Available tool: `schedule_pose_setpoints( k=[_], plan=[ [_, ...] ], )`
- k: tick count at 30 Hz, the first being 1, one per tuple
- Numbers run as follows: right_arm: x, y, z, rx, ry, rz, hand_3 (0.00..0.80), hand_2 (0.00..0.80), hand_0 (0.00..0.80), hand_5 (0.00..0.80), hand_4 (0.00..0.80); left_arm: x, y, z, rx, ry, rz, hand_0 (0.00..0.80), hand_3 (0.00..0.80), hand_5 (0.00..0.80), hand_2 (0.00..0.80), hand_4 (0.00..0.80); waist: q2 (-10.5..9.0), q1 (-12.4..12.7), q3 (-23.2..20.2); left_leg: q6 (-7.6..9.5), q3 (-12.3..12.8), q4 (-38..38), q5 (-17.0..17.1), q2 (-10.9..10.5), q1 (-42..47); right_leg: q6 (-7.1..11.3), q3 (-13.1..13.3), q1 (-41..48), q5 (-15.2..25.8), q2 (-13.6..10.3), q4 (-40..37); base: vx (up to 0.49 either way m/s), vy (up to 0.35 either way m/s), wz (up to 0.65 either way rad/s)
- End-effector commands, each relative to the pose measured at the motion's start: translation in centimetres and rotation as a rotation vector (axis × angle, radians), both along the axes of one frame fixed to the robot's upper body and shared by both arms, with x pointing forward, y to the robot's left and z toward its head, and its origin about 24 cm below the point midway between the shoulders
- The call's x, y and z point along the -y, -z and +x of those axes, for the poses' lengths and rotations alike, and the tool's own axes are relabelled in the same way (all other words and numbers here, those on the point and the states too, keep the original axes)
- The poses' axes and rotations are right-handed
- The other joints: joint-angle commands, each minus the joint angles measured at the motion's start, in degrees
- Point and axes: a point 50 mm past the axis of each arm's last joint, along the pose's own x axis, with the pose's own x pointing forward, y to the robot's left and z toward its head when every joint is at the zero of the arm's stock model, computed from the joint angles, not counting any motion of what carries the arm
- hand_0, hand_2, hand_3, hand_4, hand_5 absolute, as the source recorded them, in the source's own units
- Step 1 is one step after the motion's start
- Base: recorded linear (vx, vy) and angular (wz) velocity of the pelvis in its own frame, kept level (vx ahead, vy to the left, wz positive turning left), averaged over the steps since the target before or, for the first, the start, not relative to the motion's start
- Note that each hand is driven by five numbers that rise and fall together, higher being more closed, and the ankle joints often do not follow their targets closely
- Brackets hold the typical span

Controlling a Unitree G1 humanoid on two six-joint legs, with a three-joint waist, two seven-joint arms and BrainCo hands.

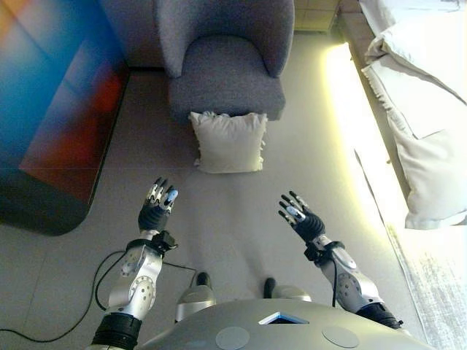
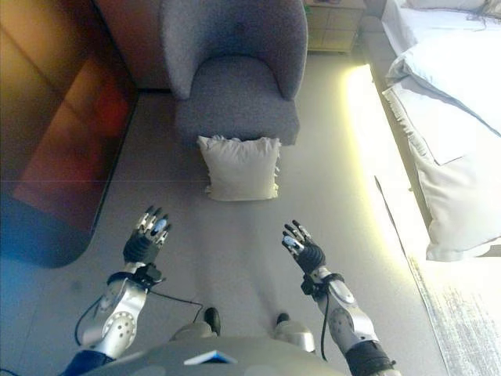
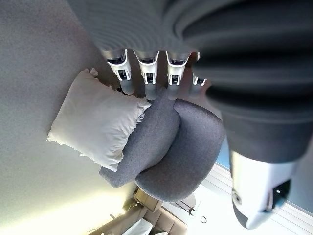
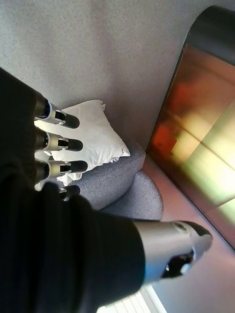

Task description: Pick up the cushion and take it to the sofa

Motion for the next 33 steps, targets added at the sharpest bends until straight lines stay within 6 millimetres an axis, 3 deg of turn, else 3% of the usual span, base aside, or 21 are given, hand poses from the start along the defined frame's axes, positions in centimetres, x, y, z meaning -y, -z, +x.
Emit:
schedule_pose_setpoints(
  k=[1, 33],
  plan=[
    [-0.56, -2.24, 1.49, 0.134, 0.018, 0.052, 0.0, 0.0, 0.0, 0.0, 0.0, 0.44, -1.58, 1.04, 0.093, 0.038, 0.007, 0.0, 0.0, 0.0, 0.0, 0.0, 0.2, 0.8, -0.9, 1.76, -2.2, 4.5, -5.1, -0.1, -1.2, 1.08, -1.7, -4.2, 1.9, 0.6, 2.8, 0.0, 0.0, 0.0],
    [-0.42, -1.95, 0.97, 0.117, 0.018, 0.054, 0.0, 0.0, 0.0, 0.0, 0.0, 0.26, -1.42, 0.67, 0.091, 0.031, -0.001, 0.0, 0.0, 0.0, 0.0, 0.0, -0.11, 0.8, -0.8, 1.66, -1.7, 6.1, -5.5, 0.2, -1.6, 0.84, -1.7, -4.2, 1.4, 0.6, 3.5, 0.0, 0.0, 0.0]
  ],
)
